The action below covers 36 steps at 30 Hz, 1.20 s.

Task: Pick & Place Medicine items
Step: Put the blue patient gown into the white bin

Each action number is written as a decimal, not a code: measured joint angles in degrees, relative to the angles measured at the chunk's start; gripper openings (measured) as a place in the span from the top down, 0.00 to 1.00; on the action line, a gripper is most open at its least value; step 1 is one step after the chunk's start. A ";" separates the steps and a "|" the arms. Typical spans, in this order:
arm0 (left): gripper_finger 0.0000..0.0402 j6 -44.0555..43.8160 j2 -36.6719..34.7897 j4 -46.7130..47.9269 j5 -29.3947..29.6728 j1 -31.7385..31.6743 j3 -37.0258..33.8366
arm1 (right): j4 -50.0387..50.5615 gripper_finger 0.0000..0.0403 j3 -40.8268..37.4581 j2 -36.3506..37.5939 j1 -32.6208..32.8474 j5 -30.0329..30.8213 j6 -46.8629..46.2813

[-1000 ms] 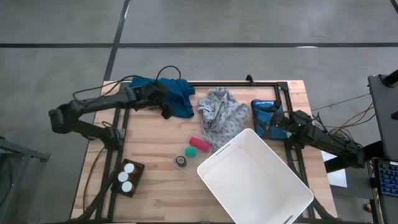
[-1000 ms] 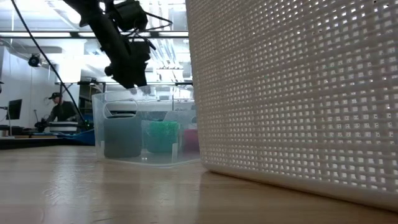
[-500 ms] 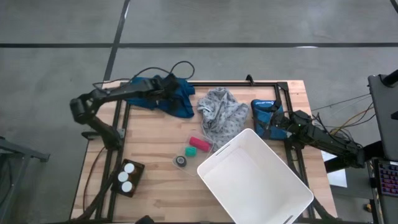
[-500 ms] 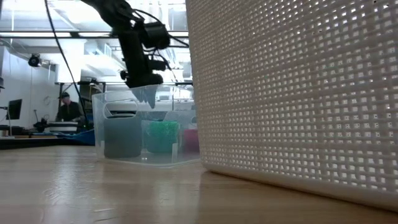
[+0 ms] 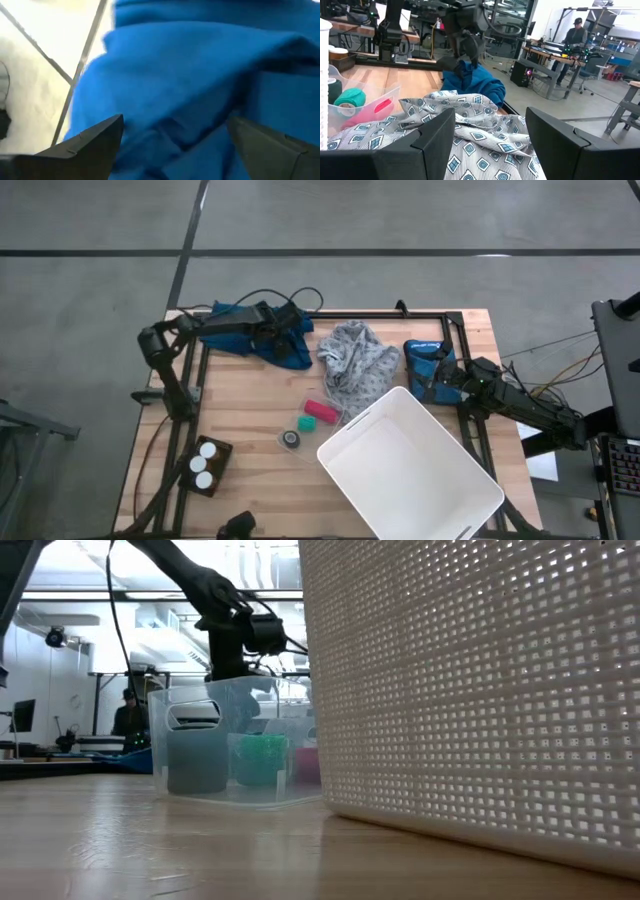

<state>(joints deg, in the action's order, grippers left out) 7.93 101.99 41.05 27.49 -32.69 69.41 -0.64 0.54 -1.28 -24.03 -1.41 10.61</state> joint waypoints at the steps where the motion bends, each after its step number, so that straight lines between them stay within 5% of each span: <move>1: 0.10 -0.01 -0.08 -0.64 -0.16 -0.56 0.00 | -0.01 0.40 0.01 0.00 0.00 0.00 -0.08; 7: 0.10 3.37 -0.10 -1.99 -5.08 -3.79 -0.46 | 0.00 0.40 0.02 0.00 -0.02 0.00 -0.04; 21: 0.10 5.74 -0.03 -6.96 -5.20 -4.81 -1.59 | 0.00 0.40 0.00 0.00 -0.02 0.01 0.00; 36: 0.10 5.61 11.69 -1.52 -5.97 -6.20 6.80 | 0.00 0.40 0.00 0.00 0.00 0.00 0.02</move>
<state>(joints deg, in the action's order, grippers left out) 13.54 113.68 39.52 21.52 -38.89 76.21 -0.64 0.54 -1.28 -24.03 -1.41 10.63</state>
